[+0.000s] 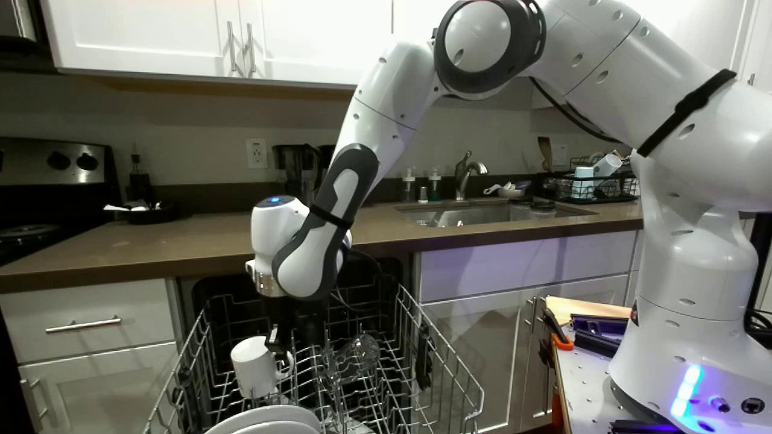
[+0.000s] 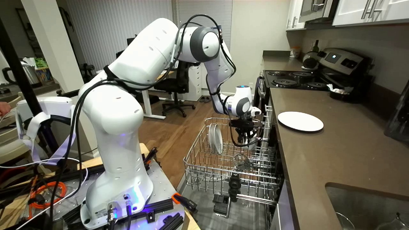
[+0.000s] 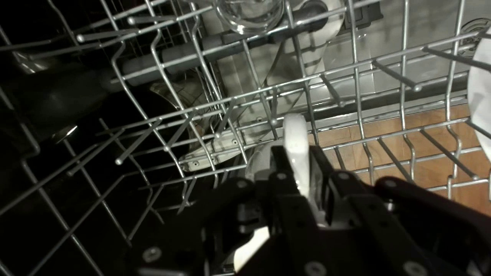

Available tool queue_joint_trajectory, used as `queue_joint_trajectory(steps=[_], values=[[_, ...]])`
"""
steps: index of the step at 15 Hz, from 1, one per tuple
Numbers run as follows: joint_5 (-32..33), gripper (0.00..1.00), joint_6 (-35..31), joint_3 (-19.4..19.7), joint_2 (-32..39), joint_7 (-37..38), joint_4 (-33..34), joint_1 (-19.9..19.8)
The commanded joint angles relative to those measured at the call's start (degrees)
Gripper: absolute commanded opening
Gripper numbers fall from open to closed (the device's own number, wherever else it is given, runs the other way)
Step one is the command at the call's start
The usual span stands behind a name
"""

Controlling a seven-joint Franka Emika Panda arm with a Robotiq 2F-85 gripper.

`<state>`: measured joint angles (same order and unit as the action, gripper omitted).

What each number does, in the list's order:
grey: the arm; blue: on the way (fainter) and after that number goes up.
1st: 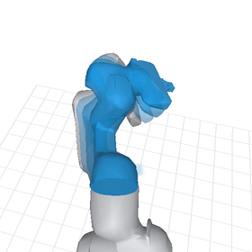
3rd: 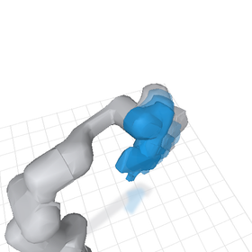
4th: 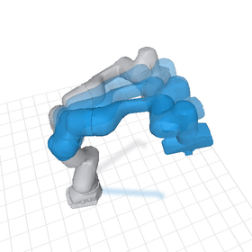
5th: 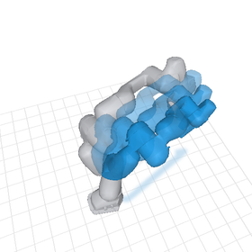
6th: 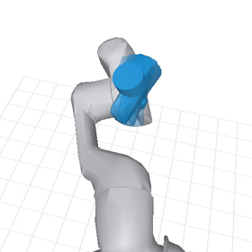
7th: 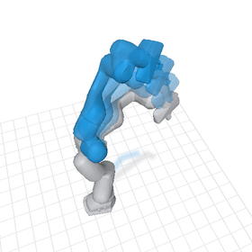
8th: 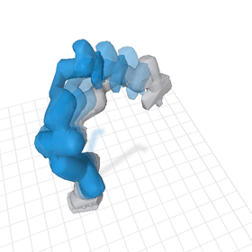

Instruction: Move the two plates from the right to the left side of the dishwasher rack then move the mug to the right side

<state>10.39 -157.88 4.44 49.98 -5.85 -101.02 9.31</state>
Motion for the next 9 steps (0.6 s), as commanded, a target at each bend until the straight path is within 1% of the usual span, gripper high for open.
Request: queue_joint_trajectory(steps=[1, 5, 9], values=[[2.93, 0.08, -3.05, 0.94, -6.53, 1.29, -7.32, 1.15], [4.48, 0.08, -5.69, 1.03, -10.49, 0.99, -11.61, 0.96], [3.53, 0.08, -6.44, -1.37, -14.25, -0.73, -15.87, -1.04]])
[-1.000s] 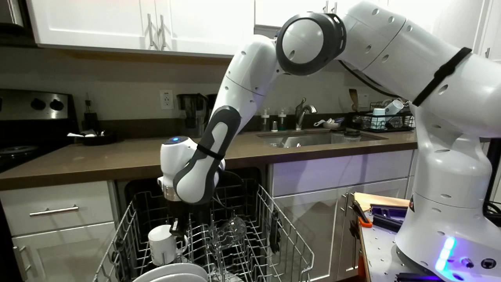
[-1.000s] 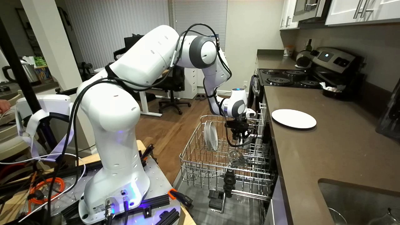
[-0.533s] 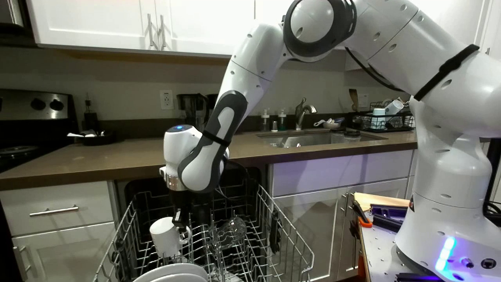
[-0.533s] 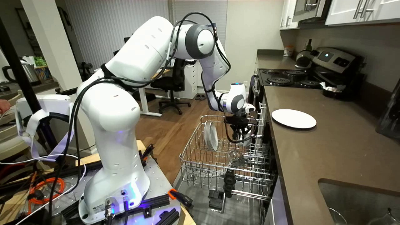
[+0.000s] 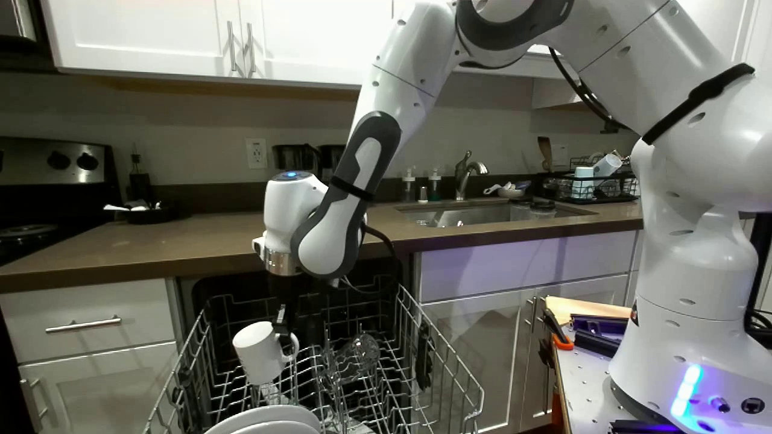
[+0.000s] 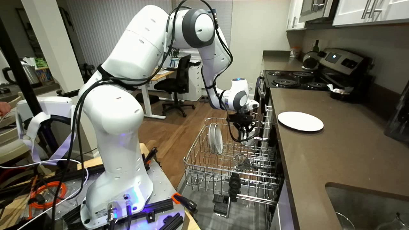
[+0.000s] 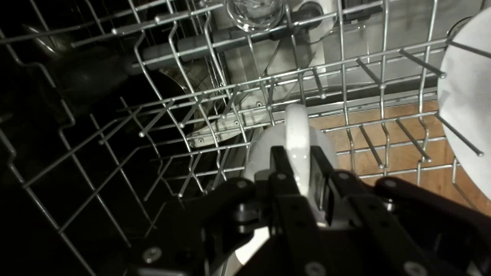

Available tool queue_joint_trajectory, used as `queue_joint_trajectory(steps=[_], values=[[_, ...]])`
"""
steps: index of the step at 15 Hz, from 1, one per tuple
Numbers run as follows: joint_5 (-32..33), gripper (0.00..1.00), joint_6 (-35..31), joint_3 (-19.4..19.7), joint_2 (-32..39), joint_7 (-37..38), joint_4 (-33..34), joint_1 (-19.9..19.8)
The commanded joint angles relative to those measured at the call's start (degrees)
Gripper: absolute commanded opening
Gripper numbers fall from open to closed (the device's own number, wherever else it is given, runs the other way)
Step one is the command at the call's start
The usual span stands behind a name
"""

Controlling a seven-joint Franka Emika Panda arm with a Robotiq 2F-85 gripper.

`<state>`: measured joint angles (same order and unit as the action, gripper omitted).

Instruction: Move the two plates from the right to the left side of the dishwasher rack then move the mug to the right side

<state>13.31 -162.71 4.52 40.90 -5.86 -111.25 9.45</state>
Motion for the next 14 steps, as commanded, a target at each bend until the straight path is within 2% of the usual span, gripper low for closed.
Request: queue_joint_trajectory(steps=[1, 10, 14], values=[[0.22, 0.08, -1.72, -2.25, -6.24, -1.08, -6.88, -1.79], [-0.23, 0.08, -5.55, -4.34, -14.72, -1.04, -17.03, -2.93], [-1.28, 0.08, -8.79, -6.02, -17.86, -1.83, -22.17, -4.68]])
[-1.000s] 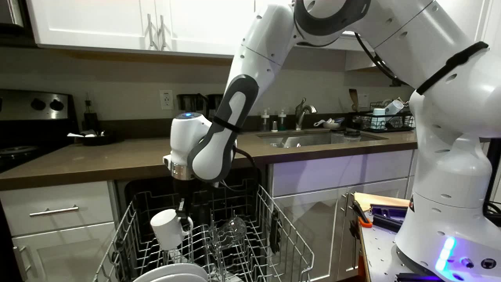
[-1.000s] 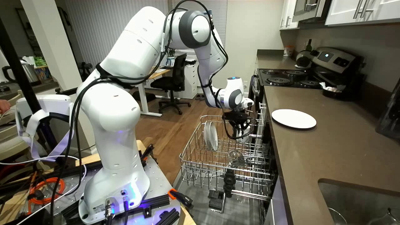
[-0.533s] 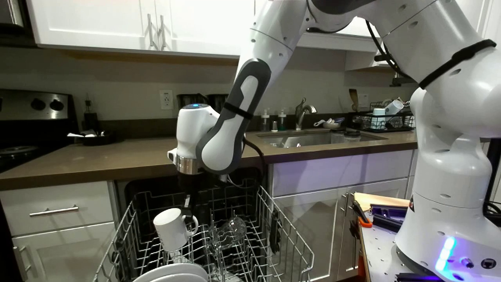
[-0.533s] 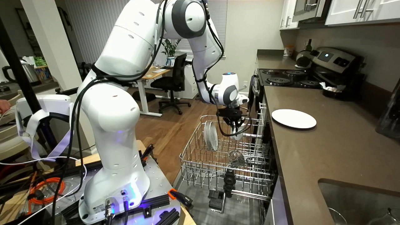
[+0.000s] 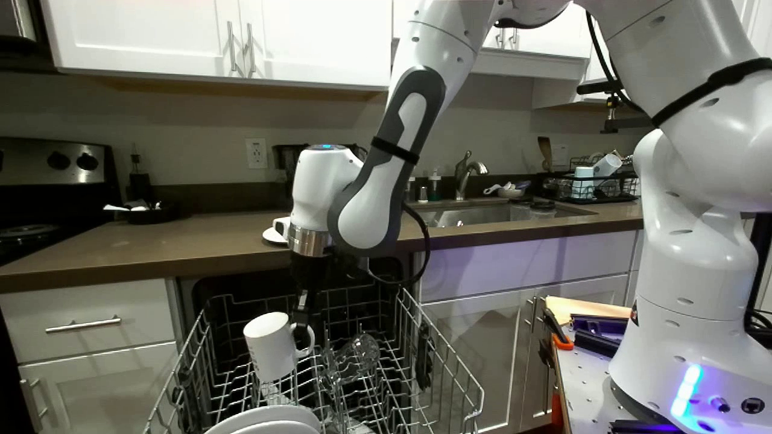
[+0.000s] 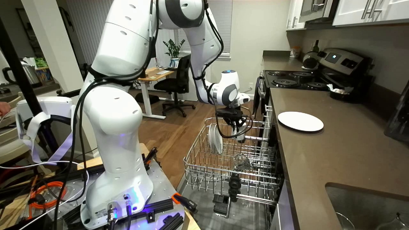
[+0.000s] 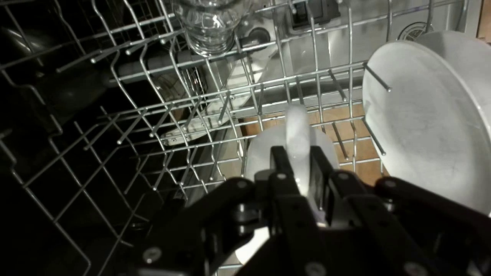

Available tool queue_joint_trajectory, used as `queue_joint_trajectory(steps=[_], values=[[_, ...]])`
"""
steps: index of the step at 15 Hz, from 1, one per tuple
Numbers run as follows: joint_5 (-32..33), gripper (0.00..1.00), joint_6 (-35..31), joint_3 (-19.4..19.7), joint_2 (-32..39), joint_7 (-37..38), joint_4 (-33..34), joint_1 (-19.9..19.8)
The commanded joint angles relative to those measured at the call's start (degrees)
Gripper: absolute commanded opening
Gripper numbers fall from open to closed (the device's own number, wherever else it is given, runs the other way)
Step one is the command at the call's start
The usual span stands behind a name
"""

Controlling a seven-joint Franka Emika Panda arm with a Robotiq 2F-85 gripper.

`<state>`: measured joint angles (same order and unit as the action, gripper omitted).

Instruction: Move the two plates from the right to the left side of the dishwasher rack then move the mug to the right side

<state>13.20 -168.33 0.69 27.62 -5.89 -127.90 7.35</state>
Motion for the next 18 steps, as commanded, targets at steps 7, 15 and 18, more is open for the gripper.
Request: queue_joint_trajectory(steps=[7, 15, 18], values=[[-1.53, 0.08, -8.54, -3.86, -9.0, -1.33, -14.21, -4.08], [-1.47, 0.08, -12.08, -2.93, -13.54, -0.06, -22.46, -2.56], [-0.69, 0.08, -13.59, -2.9, -15.06, 1.17, -25.38, -2.5]])
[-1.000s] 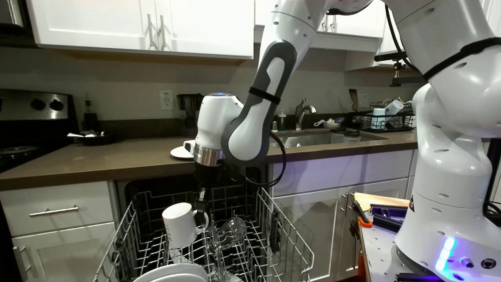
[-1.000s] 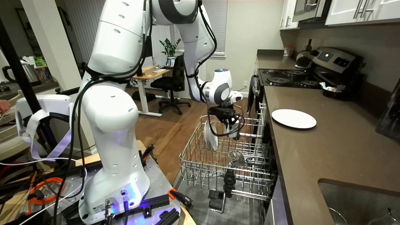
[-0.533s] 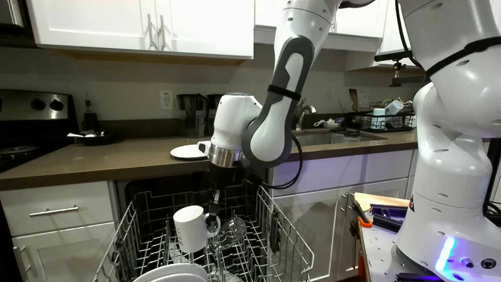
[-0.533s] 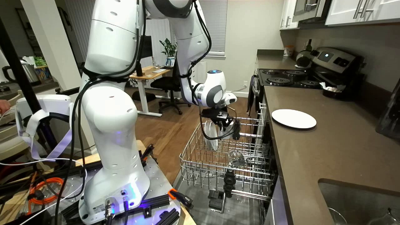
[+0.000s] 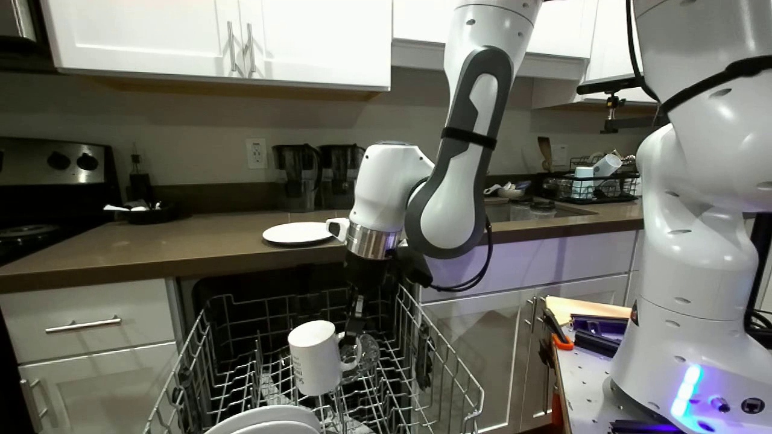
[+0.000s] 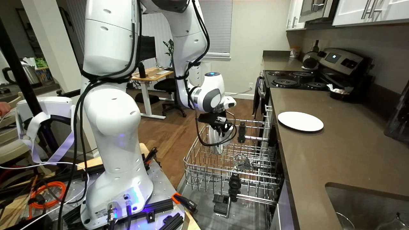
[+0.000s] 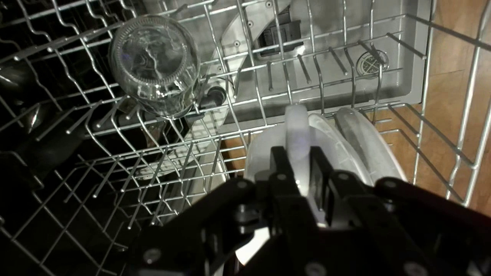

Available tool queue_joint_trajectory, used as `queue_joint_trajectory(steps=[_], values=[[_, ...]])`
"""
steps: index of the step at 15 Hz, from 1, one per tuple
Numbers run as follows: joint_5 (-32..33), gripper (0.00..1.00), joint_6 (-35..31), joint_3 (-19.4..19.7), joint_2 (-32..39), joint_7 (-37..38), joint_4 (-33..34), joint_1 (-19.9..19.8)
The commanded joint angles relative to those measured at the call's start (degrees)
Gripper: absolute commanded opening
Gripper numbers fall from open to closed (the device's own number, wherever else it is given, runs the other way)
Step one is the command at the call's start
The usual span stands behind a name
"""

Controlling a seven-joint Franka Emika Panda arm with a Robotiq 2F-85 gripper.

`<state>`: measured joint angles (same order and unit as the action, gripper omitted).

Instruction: Move the two plates from the right to the left side of the dishwasher rack then move the mug to the right side

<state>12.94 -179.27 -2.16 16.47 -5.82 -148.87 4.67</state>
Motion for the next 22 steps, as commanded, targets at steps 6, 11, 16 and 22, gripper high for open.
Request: queue_joint_trajectory(steps=[6, 11, 16, 22], values=[[-0.92, 0.08, -8.79, -0.57, -5.68, 2.77, -10.94, 0.13], [0.48, 0.08, -17.3, -0.36, -0.58, 5.34, -11.27, -0.33], [-0.25, 0.08, -20.31, 1.98, 3.23, 6.17, -10.53, 0.87], [-4.82, 0.08, -20.68, -0.15, 5.6, 4.14, -10.2, -0.84]])
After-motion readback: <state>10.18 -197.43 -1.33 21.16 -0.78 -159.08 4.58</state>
